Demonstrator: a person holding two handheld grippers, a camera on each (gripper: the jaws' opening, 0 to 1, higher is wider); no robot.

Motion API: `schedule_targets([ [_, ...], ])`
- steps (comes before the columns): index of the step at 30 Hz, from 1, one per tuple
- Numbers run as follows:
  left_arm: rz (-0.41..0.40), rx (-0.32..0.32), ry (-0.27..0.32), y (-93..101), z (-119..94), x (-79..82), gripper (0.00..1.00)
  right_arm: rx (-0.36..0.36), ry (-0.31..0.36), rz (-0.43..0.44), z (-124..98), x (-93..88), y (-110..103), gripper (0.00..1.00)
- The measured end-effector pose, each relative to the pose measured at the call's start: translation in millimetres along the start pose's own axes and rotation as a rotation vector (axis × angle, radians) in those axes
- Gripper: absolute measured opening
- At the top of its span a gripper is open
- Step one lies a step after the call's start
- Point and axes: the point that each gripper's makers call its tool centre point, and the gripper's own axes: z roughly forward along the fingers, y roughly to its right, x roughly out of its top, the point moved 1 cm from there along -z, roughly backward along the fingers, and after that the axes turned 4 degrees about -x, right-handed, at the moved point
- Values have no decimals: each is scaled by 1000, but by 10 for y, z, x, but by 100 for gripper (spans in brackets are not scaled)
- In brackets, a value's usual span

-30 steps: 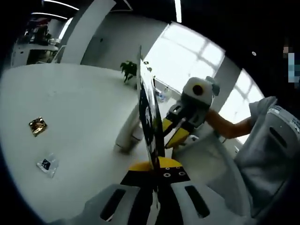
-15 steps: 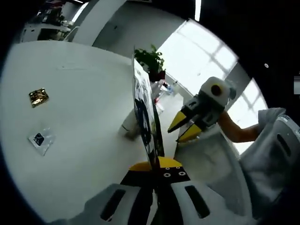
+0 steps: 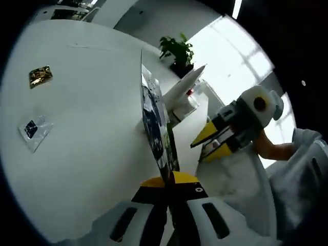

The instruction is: Arrange the skincare products in the storage area until every visible bottle or jar stands upright without overlapping.

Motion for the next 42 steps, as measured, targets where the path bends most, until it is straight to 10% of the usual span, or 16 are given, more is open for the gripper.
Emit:
schedule_targets([
  [23,-202,21,-20,-194,306,-45,0,-72,-124,-97,353,-381,52,8],
  [42,-220,56,-94,-345,448,-47,0,-91,-197,-183,480,-562,120,10],
])
